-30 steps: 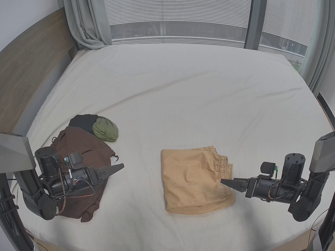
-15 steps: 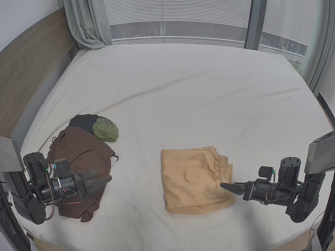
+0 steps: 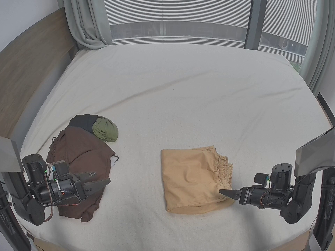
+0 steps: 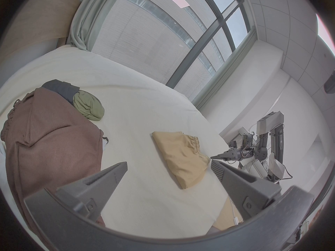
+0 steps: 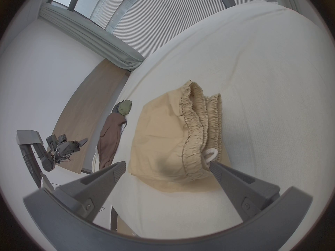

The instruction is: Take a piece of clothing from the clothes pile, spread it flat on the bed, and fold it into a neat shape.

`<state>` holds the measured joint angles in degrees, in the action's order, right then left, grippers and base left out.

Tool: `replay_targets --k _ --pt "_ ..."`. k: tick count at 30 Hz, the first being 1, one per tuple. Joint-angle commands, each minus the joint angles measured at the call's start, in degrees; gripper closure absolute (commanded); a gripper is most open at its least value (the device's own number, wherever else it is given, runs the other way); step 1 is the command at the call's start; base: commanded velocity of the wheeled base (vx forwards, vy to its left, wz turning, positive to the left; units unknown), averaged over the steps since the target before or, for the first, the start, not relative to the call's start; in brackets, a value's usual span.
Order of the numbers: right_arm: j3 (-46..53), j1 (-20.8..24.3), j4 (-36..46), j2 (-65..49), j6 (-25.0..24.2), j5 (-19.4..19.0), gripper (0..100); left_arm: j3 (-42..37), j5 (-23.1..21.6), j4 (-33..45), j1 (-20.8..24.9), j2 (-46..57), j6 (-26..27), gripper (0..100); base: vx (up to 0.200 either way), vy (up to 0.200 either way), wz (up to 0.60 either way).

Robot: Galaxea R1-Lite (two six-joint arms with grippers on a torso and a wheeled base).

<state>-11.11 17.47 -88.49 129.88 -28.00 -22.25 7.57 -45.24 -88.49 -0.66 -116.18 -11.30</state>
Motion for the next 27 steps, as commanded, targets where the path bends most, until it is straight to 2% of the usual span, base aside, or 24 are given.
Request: replay_targets --k 1,20,27 --pt "-1.0 -0.3 0.0 2.9 0.0 0.6 0 -0.4 0.0 0.0 0.0 -0.3 0.0 0 0.0 0.0 0.0" --pt "-5.9 -3.1 0.0 11.1 0.0 1.9 0 -1.3 -0.7 0.0 0.7 0.1 0.1 0 0.0 0.0 0.0" --pt "-6.8 -2.4 0.1 13.0 -0.1 2.9 0 -1.4 -0.8 -0.1 0.7 0.3 0.2 0 0.0 0.0 0.0"
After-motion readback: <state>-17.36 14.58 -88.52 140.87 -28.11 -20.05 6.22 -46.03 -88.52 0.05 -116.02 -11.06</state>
